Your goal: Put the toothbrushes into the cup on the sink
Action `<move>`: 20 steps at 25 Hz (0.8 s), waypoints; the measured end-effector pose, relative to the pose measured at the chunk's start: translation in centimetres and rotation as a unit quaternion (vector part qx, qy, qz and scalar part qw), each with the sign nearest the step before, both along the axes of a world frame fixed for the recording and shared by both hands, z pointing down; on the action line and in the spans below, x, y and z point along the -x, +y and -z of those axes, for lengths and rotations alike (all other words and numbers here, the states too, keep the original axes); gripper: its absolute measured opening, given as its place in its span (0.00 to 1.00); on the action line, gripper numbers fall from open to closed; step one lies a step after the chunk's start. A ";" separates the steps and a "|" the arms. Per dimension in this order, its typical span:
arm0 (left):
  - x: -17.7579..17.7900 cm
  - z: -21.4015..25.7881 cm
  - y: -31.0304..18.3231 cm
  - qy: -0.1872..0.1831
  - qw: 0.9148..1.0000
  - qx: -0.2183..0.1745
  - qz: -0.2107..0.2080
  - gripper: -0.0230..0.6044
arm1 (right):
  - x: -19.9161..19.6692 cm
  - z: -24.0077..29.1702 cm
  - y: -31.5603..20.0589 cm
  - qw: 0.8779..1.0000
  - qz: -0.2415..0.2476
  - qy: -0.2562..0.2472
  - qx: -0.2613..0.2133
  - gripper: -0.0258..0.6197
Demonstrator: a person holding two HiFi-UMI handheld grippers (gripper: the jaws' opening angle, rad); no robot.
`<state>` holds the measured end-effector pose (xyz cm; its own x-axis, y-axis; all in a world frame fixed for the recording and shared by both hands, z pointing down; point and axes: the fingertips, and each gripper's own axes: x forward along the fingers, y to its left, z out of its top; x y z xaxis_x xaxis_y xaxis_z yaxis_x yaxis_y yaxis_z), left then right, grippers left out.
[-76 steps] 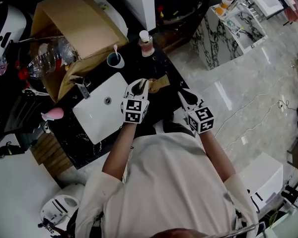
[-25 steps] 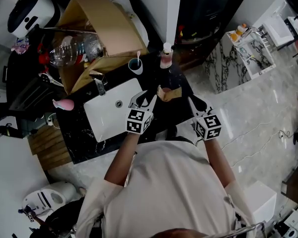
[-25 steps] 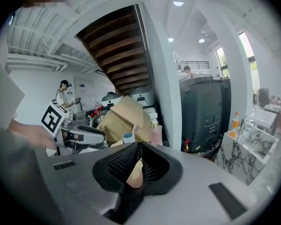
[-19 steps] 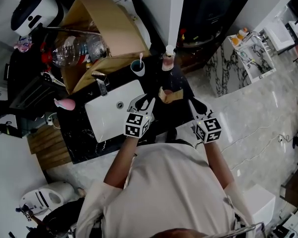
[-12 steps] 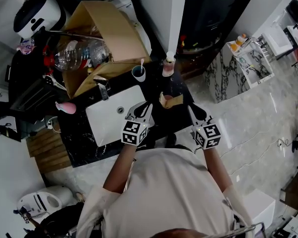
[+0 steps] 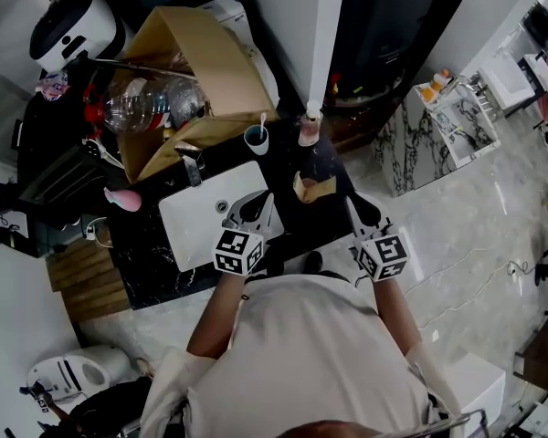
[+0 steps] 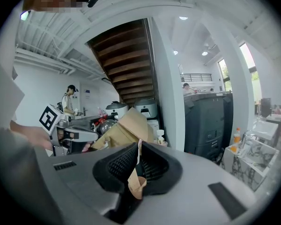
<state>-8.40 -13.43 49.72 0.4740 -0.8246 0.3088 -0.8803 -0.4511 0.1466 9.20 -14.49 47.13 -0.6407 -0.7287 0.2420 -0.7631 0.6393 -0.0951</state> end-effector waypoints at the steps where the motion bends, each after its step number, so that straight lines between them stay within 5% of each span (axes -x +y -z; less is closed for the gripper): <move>1: 0.1 0.1 0.1 0.000 1.000 -0.001 0.000 0.05 | 0.0 0.1 0.1 1.000 0.000 0.001 -0.002 0.11; 20: 0.1 1.0 0.9 0.008 1.000 -0.009 -0.015 0.05 | 0.0 0.7 1.2 1.000 -0.007 -0.003 -0.005 0.11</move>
